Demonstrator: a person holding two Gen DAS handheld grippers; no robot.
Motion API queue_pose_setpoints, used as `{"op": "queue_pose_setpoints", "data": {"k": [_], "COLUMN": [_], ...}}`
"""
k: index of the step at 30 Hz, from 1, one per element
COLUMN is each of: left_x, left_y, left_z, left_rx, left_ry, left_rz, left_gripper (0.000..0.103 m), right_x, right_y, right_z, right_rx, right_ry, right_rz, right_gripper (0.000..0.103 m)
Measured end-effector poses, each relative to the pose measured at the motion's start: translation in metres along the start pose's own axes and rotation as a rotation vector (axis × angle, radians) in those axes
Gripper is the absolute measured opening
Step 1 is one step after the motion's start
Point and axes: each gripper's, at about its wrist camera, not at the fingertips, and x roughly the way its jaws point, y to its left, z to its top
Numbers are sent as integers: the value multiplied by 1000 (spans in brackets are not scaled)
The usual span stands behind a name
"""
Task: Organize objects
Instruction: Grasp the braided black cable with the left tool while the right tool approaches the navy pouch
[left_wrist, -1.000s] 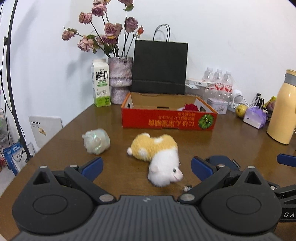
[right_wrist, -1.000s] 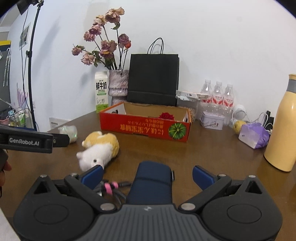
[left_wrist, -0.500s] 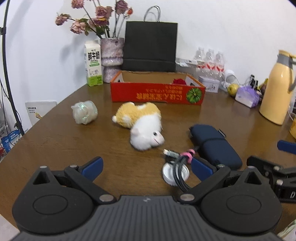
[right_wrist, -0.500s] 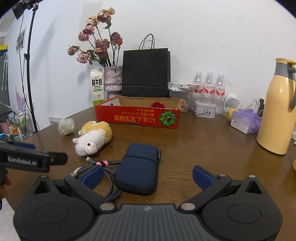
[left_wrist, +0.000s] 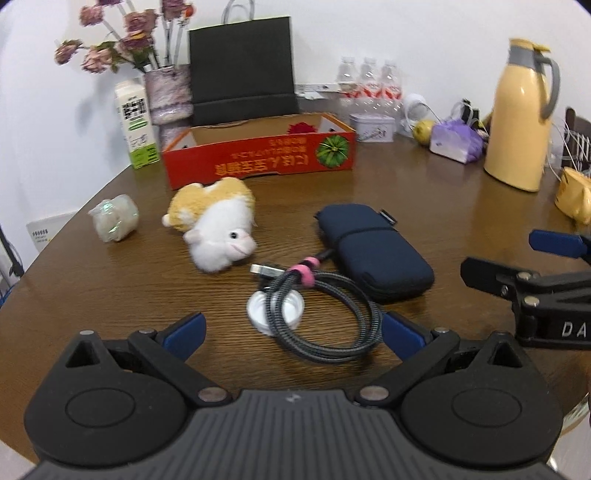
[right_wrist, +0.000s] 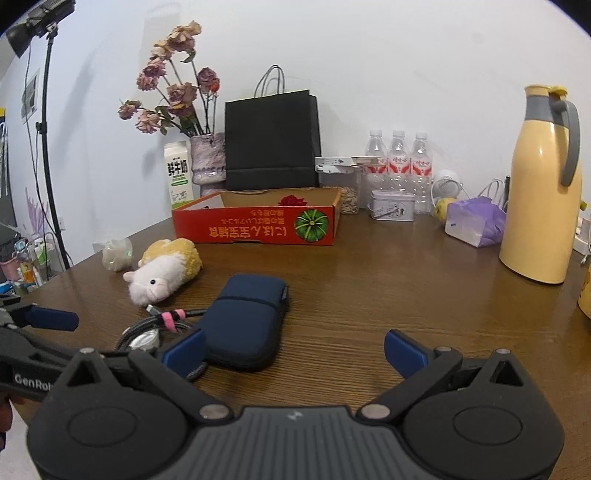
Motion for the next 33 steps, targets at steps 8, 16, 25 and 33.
{"op": "queue_pose_setpoints", "data": {"k": [8, 16, 25, 33], "left_x": [20, 37, 52, 53], "left_y": [-23, -30, -29, -25], "left_z": [6, 10, 15, 17], "left_rx": [101, 178, 221, 209], "left_ry": [36, 64, 96, 106], "left_rz": [-9, -13, -27, -64], "left_gripper": [103, 103, 103, 93], "right_x": [7, 23, 34, 36], "right_y": [-22, -32, -36, -37], "right_z": [-3, -5, -5, -7], "right_rx": [35, 52, 84, 85], "right_ry": [0, 10, 15, 29], "right_rz": [-5, 17, 60, 89], "right_gripper": [103, 103, 103, 103]}}
